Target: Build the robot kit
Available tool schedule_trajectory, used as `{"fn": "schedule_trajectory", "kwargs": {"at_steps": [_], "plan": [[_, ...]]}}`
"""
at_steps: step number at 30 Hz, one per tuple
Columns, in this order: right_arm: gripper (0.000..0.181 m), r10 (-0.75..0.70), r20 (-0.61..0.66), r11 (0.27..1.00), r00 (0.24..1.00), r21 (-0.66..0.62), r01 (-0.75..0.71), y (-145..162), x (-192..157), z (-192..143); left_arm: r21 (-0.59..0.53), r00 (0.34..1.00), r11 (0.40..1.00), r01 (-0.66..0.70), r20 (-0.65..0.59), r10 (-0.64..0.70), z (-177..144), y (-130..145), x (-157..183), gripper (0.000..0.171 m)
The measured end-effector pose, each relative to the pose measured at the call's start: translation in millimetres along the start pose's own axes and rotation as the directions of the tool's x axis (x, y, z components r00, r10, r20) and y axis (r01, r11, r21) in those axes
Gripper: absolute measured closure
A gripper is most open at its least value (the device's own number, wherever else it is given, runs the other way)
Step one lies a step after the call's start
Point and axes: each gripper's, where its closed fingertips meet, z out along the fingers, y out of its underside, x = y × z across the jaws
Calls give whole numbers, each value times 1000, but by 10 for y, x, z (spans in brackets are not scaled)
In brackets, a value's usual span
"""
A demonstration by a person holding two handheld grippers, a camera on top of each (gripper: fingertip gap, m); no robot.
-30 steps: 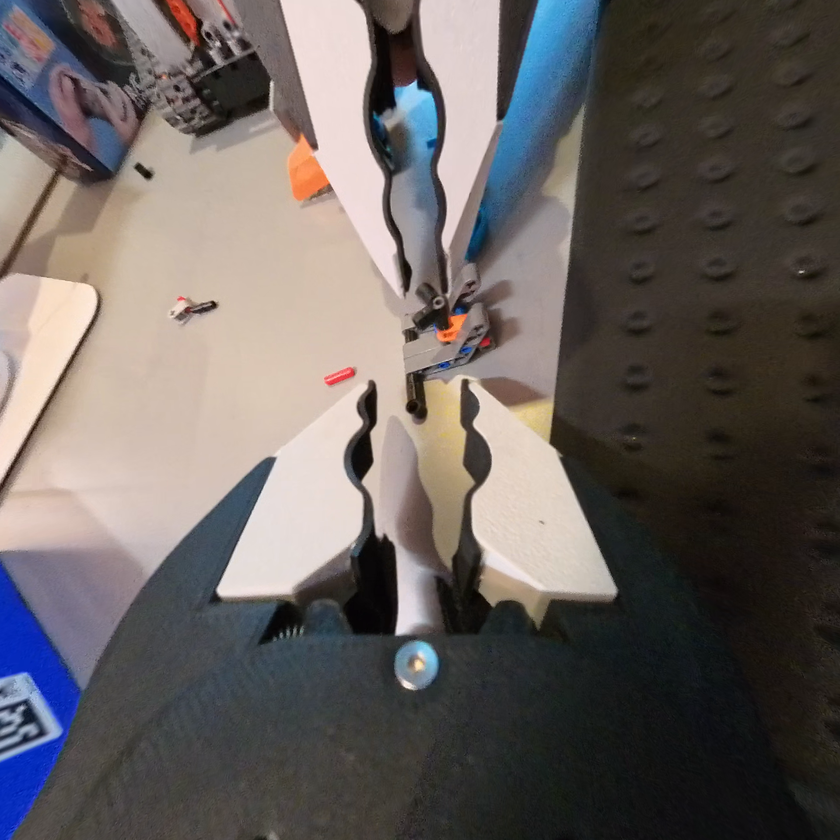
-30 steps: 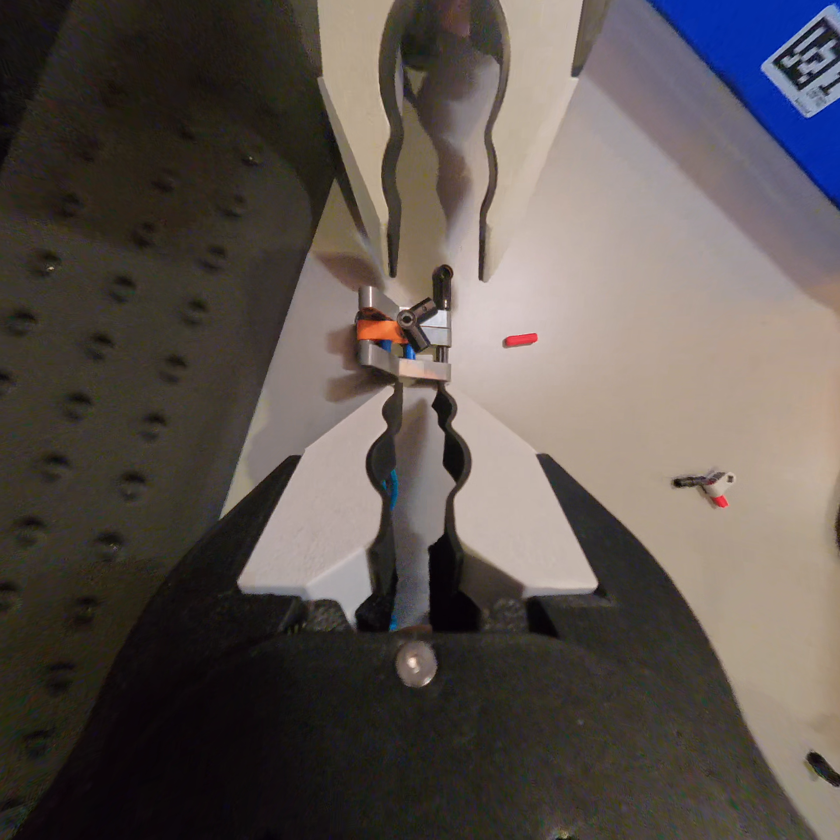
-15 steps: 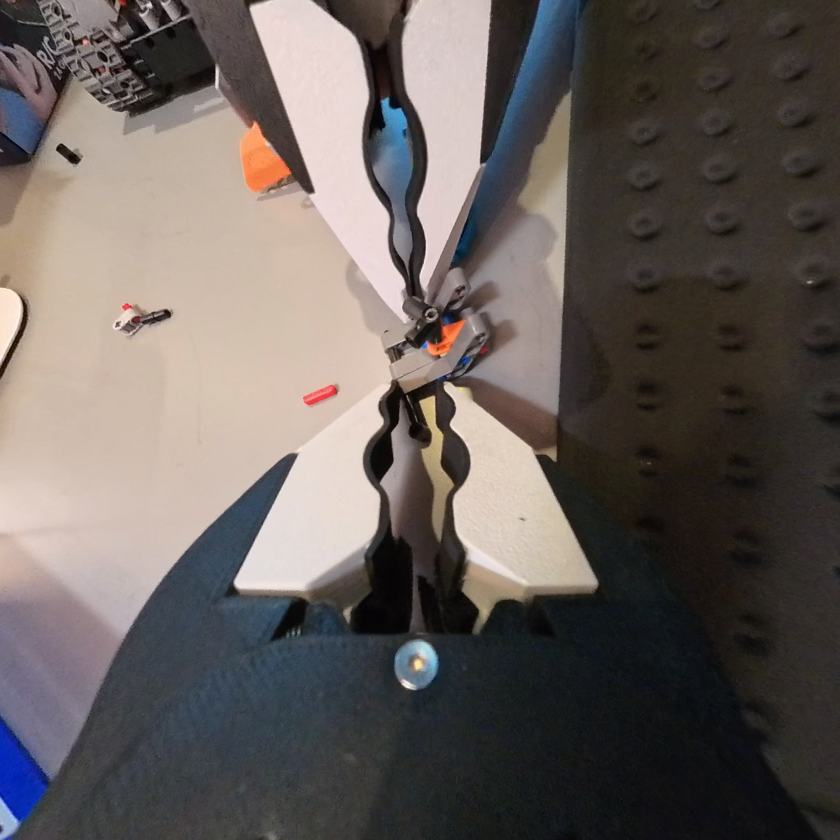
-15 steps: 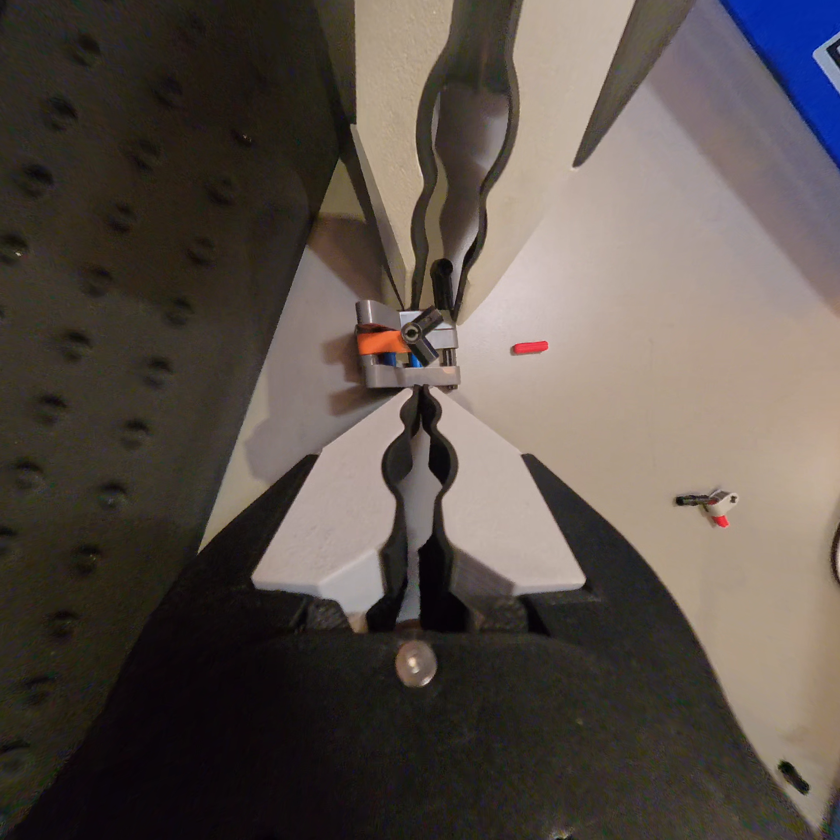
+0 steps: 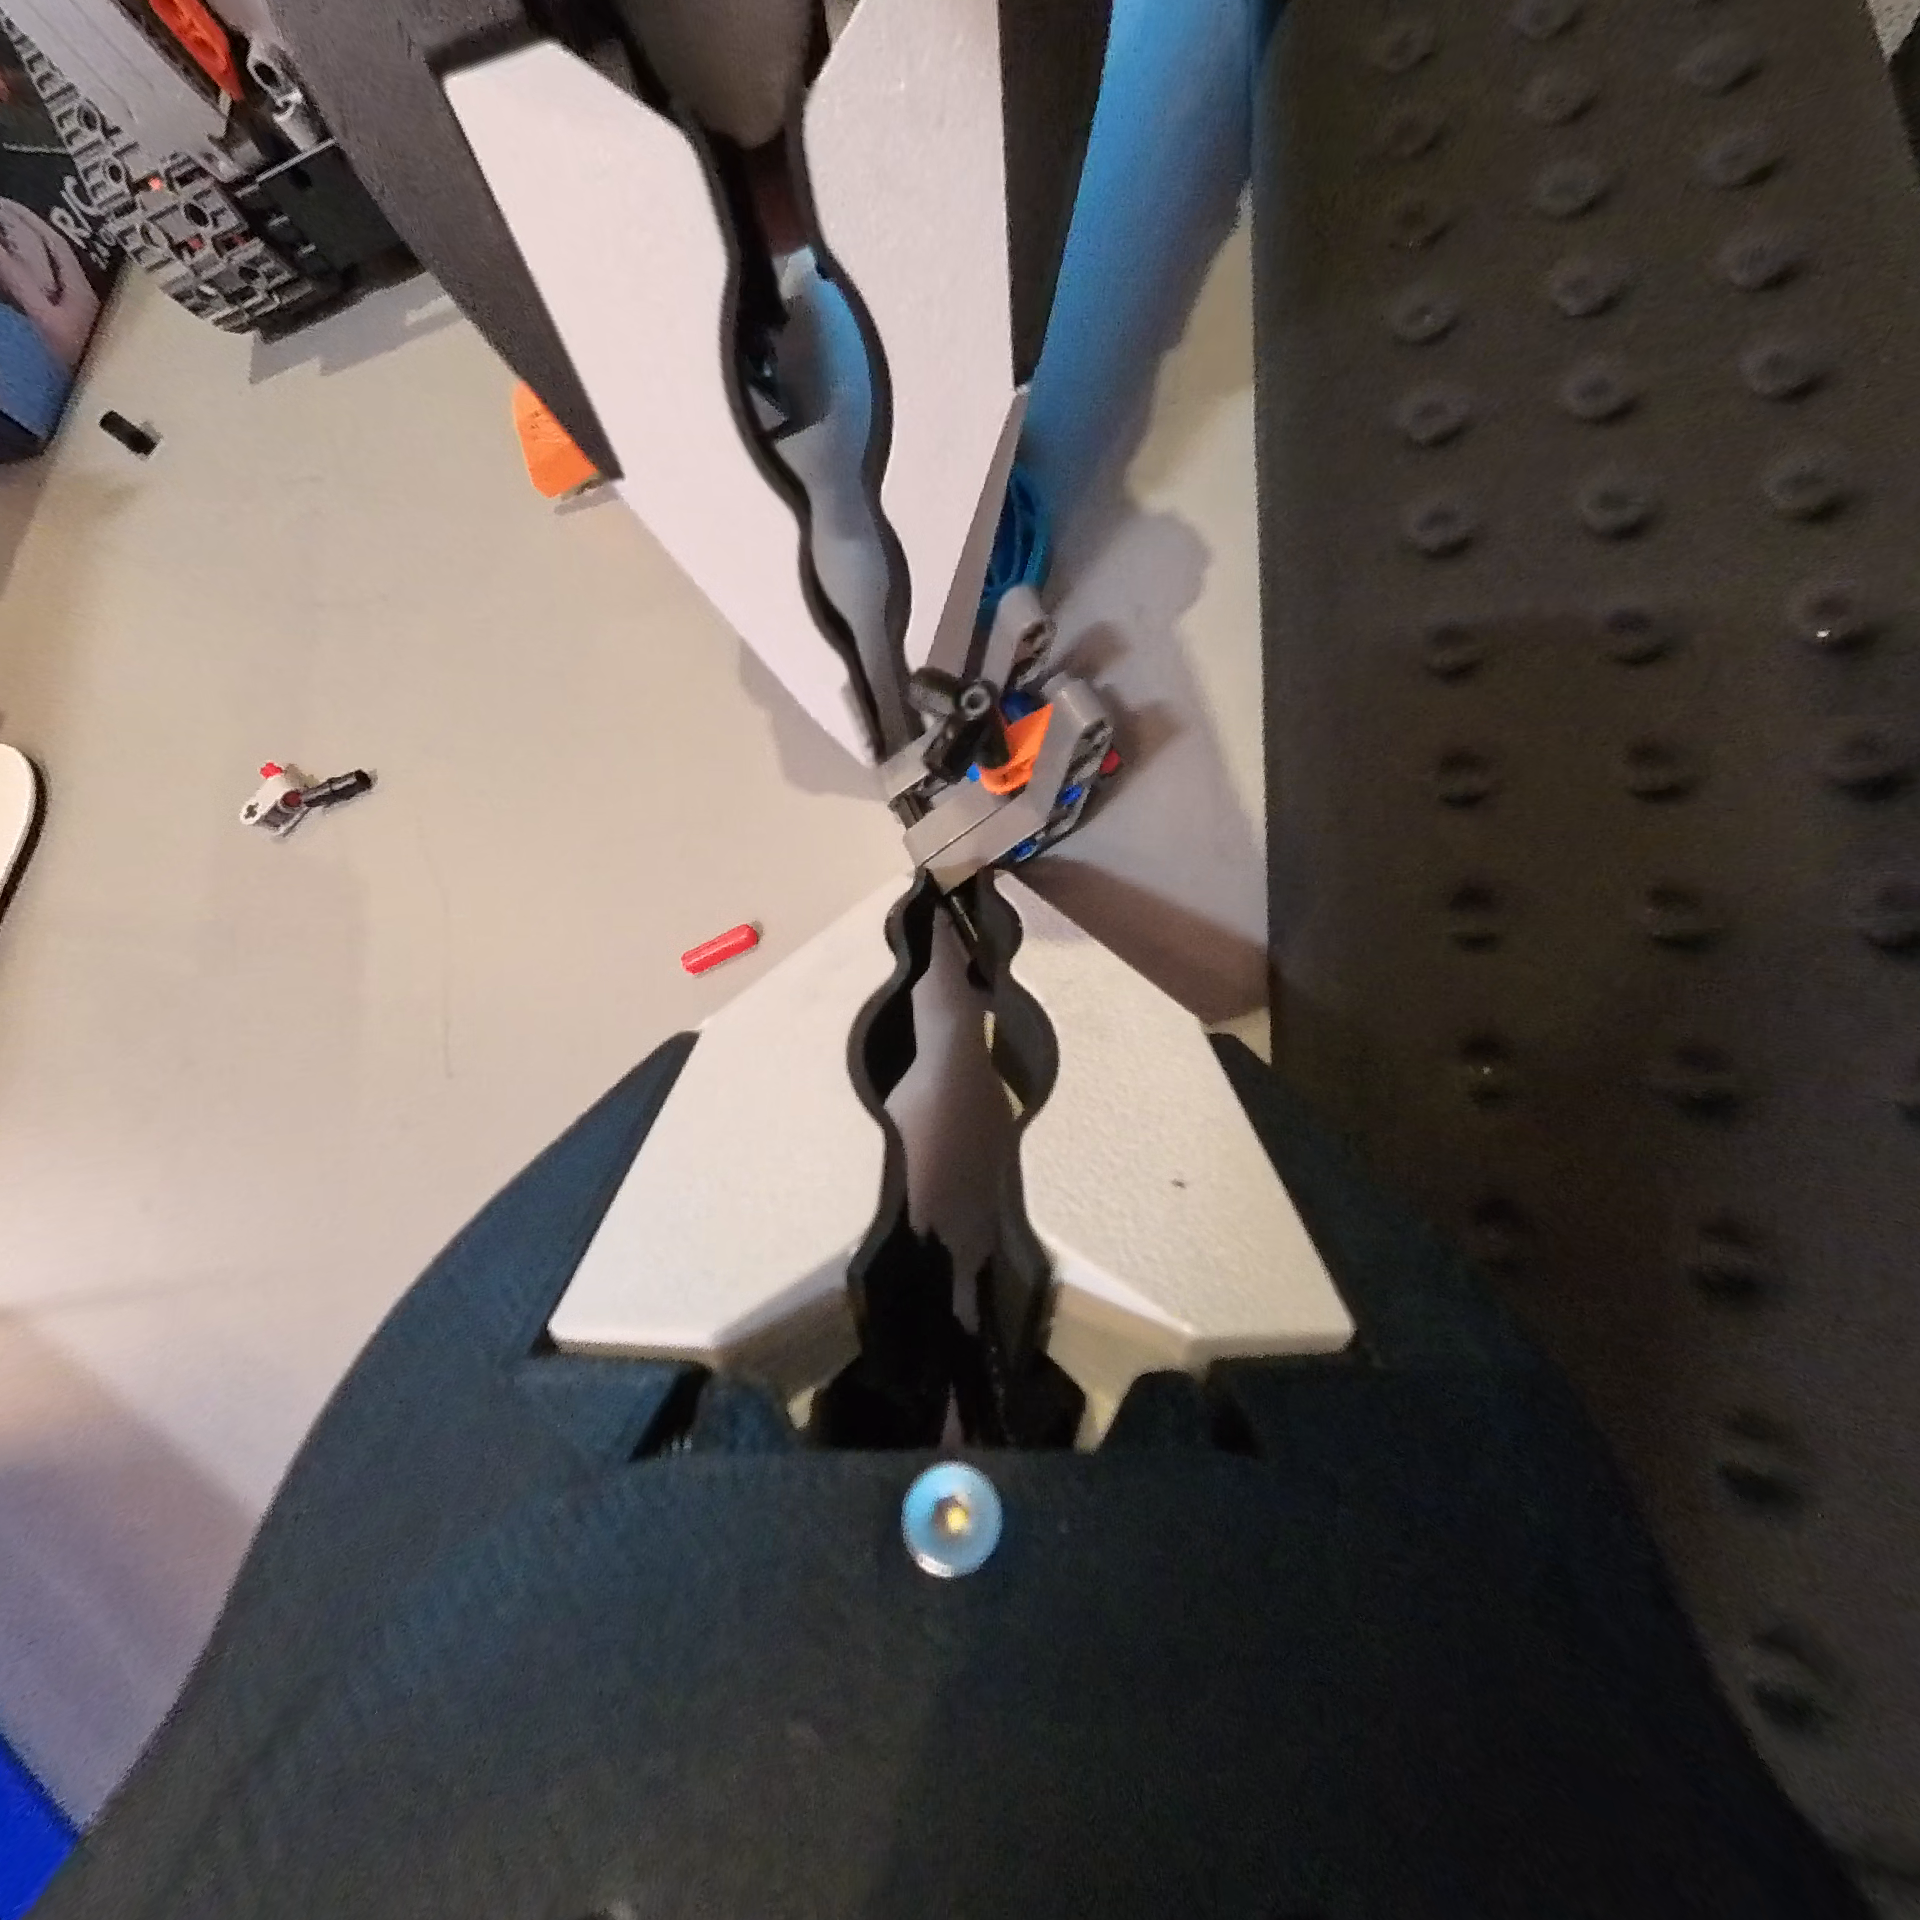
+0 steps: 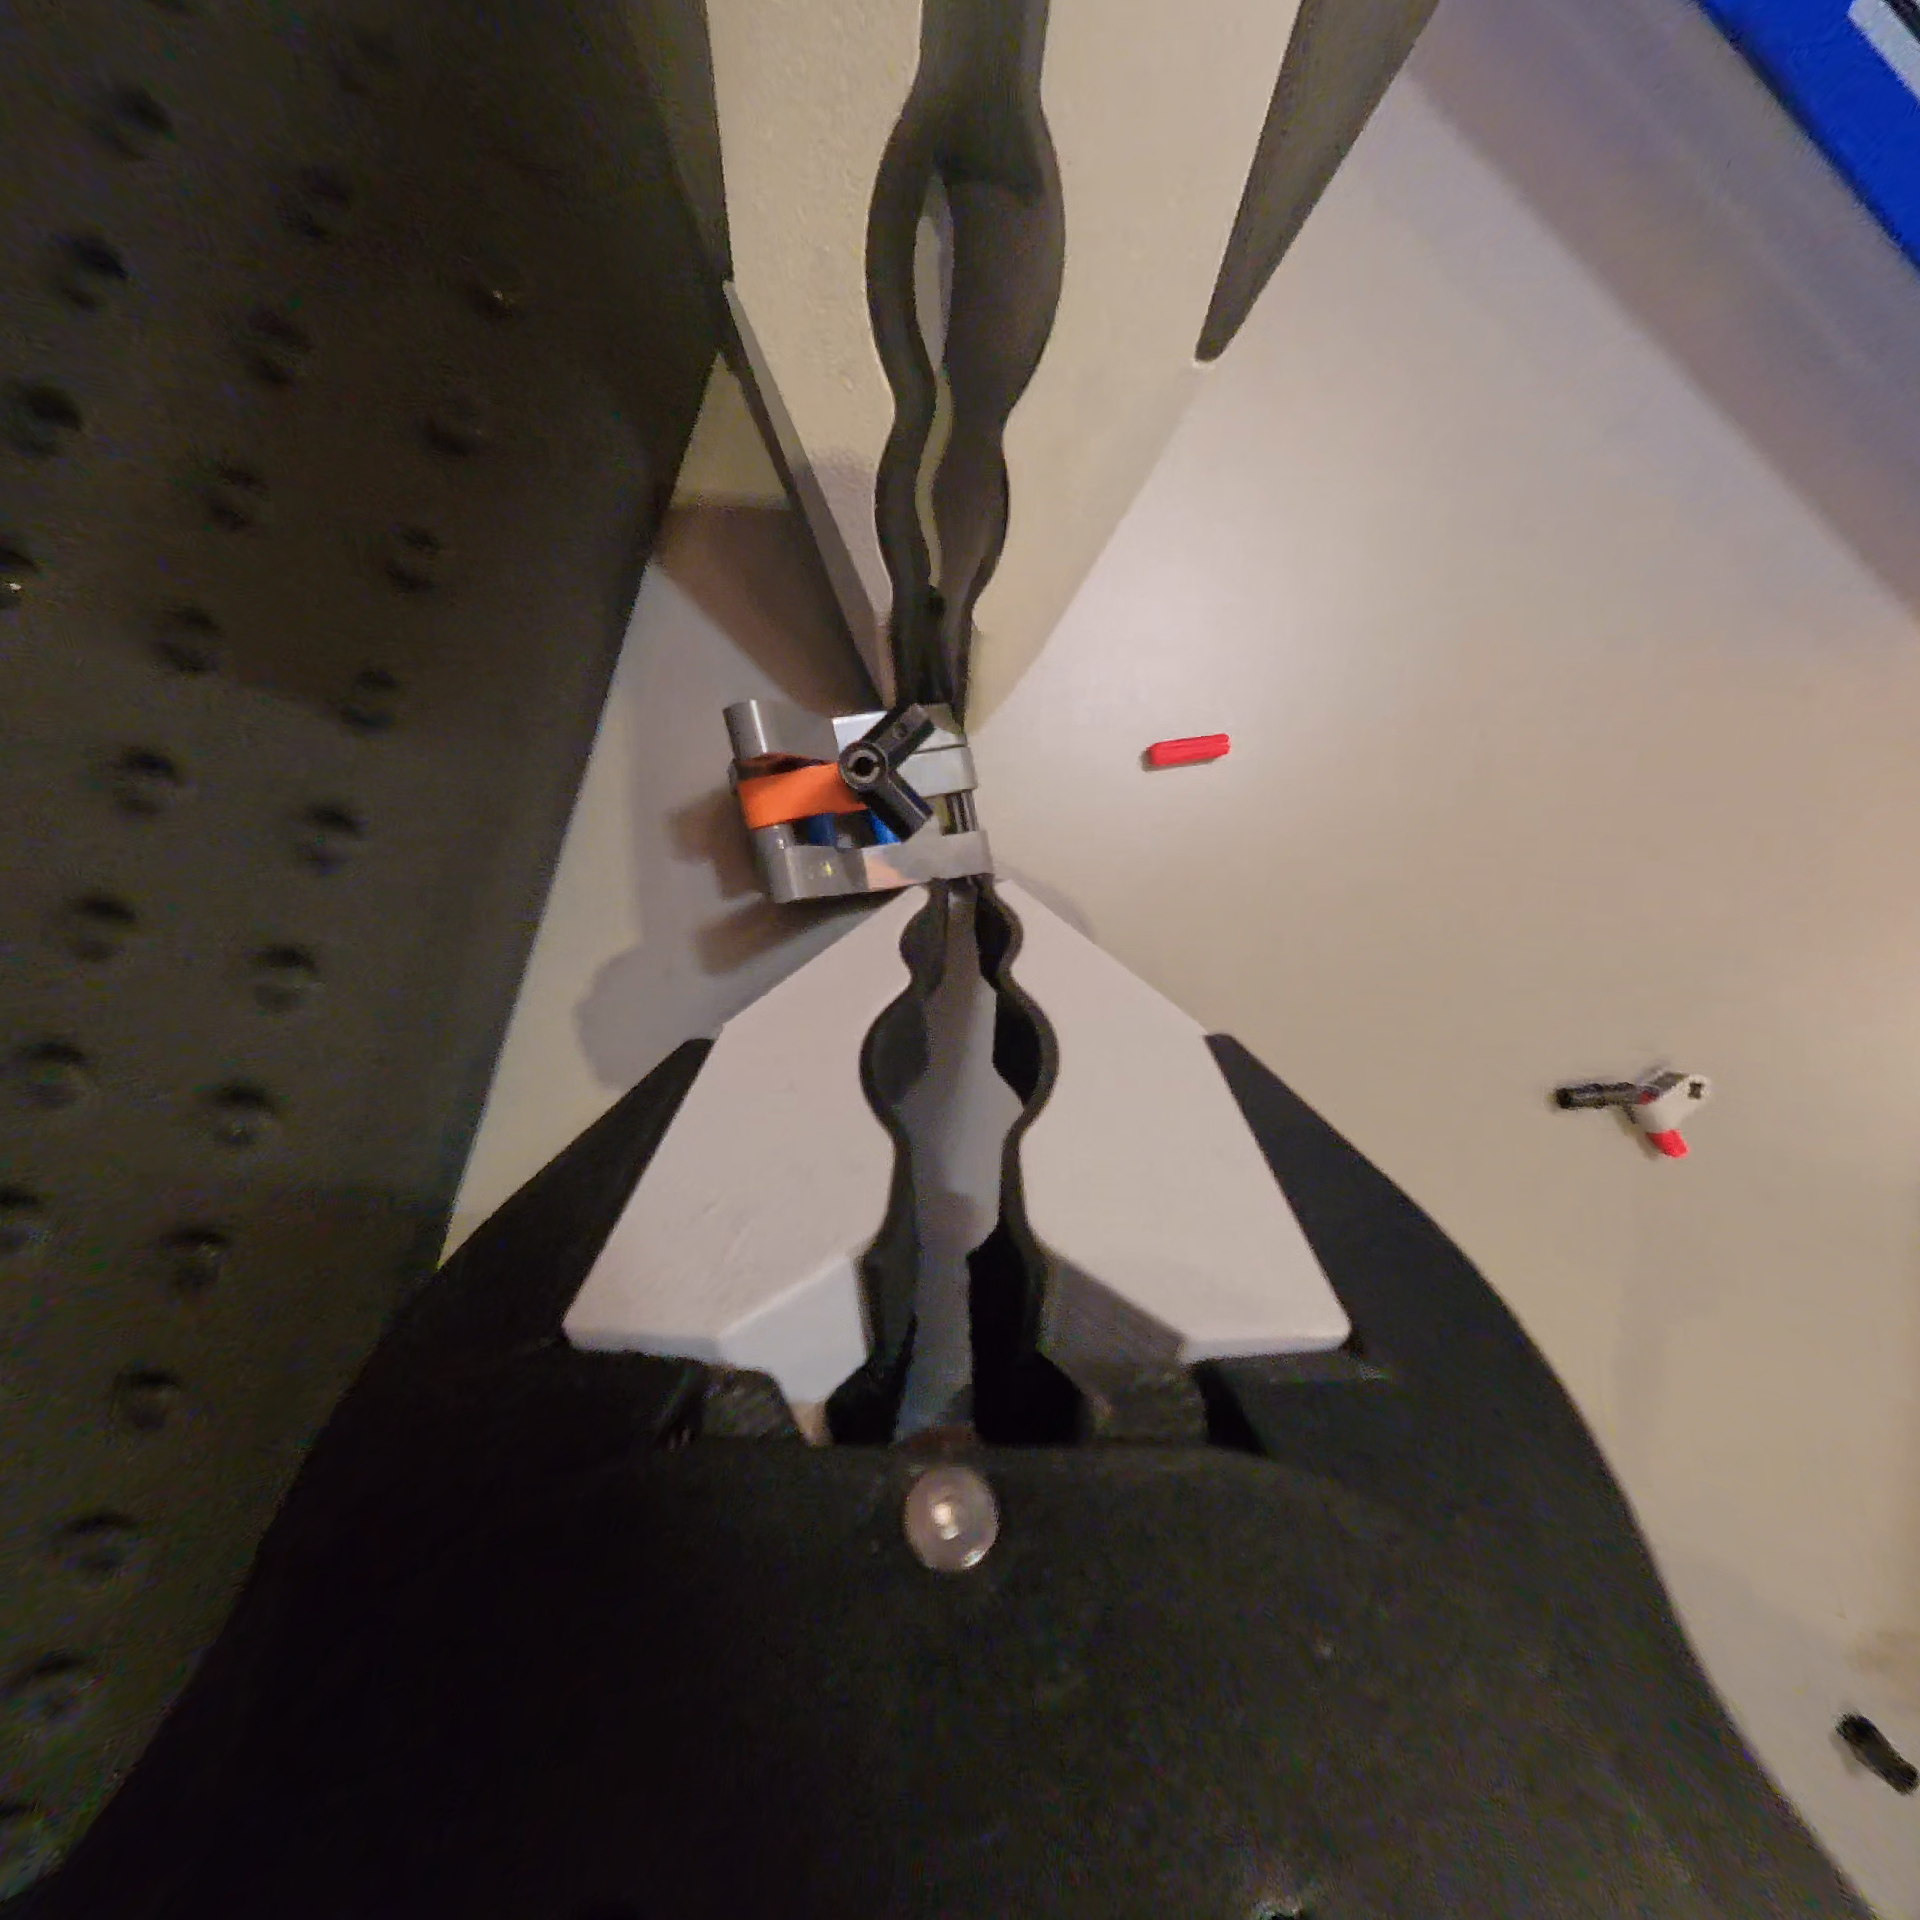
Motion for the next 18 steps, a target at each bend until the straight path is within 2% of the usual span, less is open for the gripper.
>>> {"fn": "schedule_trajectory", "kwargs": {"at_steps": [18], "plan": [[181, -147, -5, 989, 989, 15, 147, -18, -63, -12, 21, 997, 998, -64, -45, 65, 33, -53, 72, 165]]}}
